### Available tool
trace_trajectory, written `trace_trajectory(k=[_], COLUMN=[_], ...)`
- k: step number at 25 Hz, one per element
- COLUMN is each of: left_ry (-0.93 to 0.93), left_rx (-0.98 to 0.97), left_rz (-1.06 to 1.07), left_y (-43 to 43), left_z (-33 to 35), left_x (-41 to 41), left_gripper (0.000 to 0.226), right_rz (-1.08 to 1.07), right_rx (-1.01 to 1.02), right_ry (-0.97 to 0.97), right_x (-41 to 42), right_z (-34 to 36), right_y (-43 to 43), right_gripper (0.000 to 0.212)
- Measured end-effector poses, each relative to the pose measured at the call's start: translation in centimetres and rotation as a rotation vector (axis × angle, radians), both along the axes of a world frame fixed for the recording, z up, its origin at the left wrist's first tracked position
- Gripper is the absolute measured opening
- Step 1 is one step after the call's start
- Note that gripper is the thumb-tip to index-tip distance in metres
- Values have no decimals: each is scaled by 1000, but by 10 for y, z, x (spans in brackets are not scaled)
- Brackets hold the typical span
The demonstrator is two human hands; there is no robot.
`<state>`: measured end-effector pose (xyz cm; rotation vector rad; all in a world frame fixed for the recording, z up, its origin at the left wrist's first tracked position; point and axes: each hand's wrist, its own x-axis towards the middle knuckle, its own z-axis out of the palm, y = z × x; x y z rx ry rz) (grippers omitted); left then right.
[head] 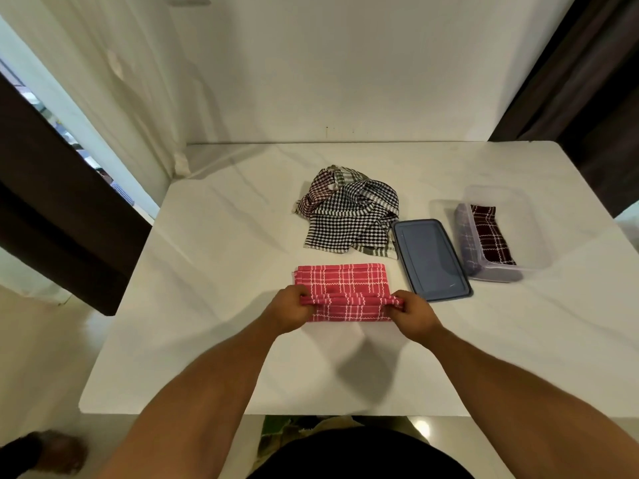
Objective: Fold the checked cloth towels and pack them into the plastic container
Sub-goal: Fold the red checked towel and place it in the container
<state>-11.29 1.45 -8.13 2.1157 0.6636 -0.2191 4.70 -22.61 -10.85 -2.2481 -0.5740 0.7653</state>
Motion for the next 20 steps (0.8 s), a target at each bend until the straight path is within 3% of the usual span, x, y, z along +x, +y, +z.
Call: trace_trajectory(k=[4,6,12,20], left_ry=[-38,-30,55,-9], left_rx=[-112,-106,-226,-356], left_rz=[150,210,381,549], left_y=[7,6,13,21], left_z=[-13,-16,-26,-34], left_x=[8,14,28,37], left_gripper=[24,30,25,16], right_rz=[-115,-119,-50,43], right_rx=[41,42,-11,-211], right_ry=[40,27,-98,-217], right_x=[8,11,27,41], right_z=[-6,-9,-11,-17], right_y=[5,9,27,47], right_gripper=[4,12,25,39])
